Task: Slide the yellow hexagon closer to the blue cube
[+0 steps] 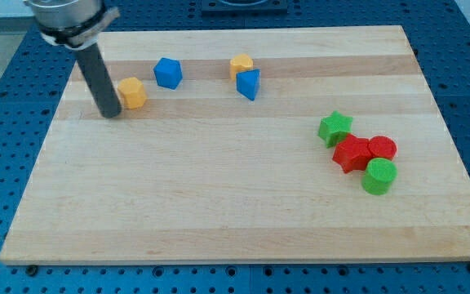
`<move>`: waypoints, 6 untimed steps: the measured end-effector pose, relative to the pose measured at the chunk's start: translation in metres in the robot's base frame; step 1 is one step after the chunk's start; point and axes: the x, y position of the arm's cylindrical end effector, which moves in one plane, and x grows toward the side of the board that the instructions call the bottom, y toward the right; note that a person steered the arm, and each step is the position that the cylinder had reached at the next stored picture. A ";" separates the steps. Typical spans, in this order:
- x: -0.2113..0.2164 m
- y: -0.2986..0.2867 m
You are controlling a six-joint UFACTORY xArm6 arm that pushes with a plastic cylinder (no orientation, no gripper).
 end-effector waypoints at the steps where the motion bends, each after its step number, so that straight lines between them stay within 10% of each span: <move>1: -0.040 0.000; 6: -0.031 0.033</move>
